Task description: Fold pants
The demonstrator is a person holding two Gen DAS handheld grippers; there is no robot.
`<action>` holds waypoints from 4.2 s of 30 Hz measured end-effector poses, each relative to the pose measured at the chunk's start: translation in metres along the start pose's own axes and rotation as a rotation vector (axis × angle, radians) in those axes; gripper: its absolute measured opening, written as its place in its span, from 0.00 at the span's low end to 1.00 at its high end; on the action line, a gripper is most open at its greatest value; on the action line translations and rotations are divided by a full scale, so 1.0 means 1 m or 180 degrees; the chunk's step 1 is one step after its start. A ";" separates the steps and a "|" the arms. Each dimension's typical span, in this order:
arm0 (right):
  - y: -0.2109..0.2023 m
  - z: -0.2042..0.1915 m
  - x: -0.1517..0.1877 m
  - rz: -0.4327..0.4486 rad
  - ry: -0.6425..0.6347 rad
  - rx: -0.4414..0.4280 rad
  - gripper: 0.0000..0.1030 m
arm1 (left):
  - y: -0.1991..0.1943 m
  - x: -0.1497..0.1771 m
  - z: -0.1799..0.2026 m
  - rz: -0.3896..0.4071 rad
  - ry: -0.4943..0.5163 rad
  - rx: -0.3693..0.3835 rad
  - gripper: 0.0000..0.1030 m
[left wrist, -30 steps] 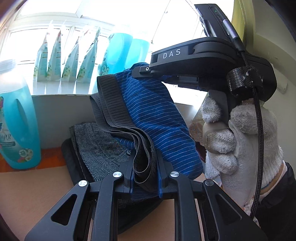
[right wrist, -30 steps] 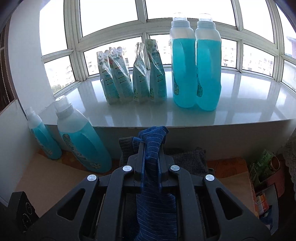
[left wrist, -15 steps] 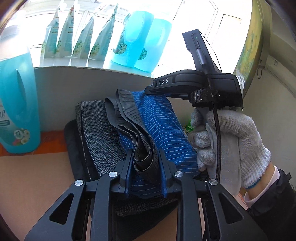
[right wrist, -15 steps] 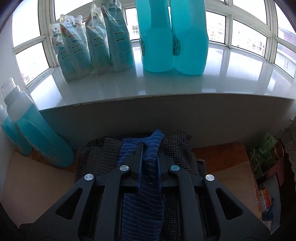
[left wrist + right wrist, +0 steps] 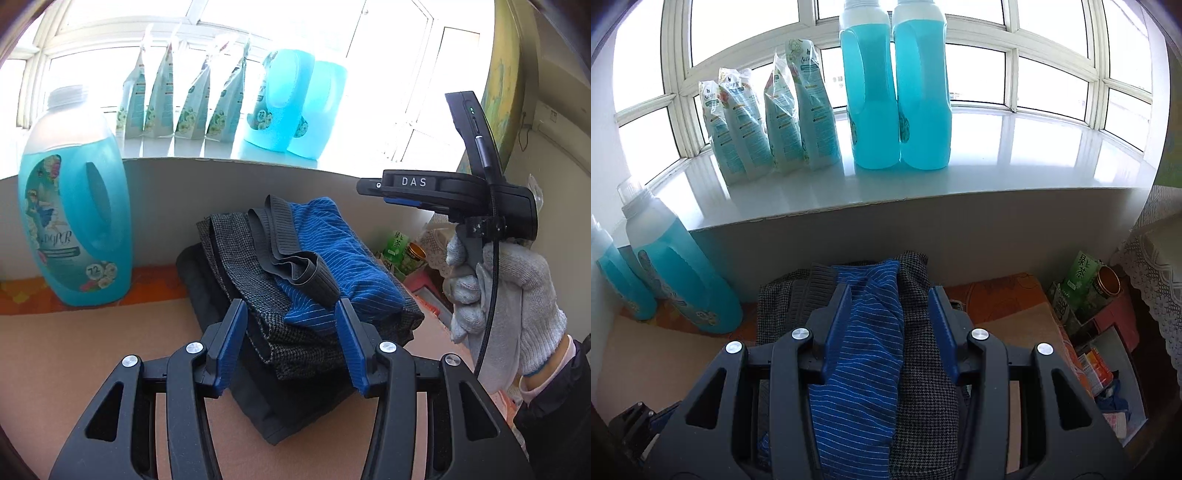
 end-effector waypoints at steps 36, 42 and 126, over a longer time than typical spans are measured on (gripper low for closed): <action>-0.259 -0.148 0.244 0.0577 0.0025 0.0112 0.80 | -0.249 0.111 -0.062 0.0402 0.0203 -0.0199 0.65; -0.270 -0.168 0.265 0.0630 0.0076 0.0141 0.91 | -0.271 0.132 -0.076 0.0475 0.0193 -0.0340 0.78; -0.266 -0.169 0.316 0.0591 0.0423 0.0274 1.00 | -0.305 0.172 -0.092 0.0393 0.0129 -0.0902 0.83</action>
Point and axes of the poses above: each gripper's, at about its wrist camera, not at the fingertips, and y roughly the way its jaws point, z to its right, x to its underside, the point moved 6 cm from there along y, roughly the way its jaws point, and after that the axes turned 6 degrees about -x, right-handed, at the moved point
